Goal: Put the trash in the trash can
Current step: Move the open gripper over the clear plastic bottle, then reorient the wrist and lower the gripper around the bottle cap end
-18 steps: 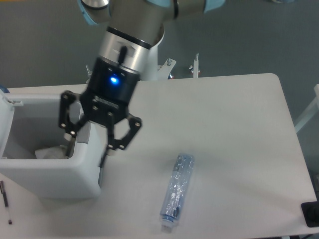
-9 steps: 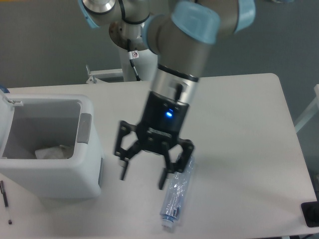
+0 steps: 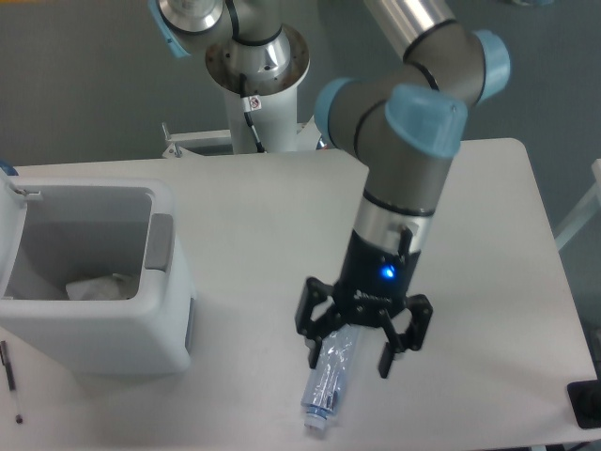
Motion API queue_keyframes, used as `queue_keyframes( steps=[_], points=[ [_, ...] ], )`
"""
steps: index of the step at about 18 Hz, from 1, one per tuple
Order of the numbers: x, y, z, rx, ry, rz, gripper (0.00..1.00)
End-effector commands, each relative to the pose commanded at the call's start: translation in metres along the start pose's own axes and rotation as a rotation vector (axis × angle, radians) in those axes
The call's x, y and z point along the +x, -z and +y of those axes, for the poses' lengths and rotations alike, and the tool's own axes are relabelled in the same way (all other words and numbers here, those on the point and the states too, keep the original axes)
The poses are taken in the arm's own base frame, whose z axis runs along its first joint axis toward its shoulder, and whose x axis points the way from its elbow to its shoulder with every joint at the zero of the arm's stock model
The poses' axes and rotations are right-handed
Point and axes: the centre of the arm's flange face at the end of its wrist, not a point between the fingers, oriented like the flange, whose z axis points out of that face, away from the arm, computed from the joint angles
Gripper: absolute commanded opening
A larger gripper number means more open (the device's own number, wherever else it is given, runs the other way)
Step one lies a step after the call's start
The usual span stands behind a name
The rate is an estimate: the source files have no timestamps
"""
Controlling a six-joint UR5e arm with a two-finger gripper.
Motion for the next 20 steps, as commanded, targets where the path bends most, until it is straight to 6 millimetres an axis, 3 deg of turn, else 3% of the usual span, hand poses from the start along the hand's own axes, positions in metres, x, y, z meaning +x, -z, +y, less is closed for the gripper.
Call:
queue_keyframes(
  steps=[5, 10, 15, 20],
  points=[
    [0.007, -0.032, 0.004, -0.209, -0.121, -0.025, 0.92],
    [0.013, -0.085, -0.004, -0.388, -0.172, -0.105, 0.91],
    [0.019, -0.102, 0.004, -0.543, -0.247, -0.049, 0.91],
    [0.025, -0.119, 0.004, -0.577, -0.261, -0.045, 0.91]
  ],
)
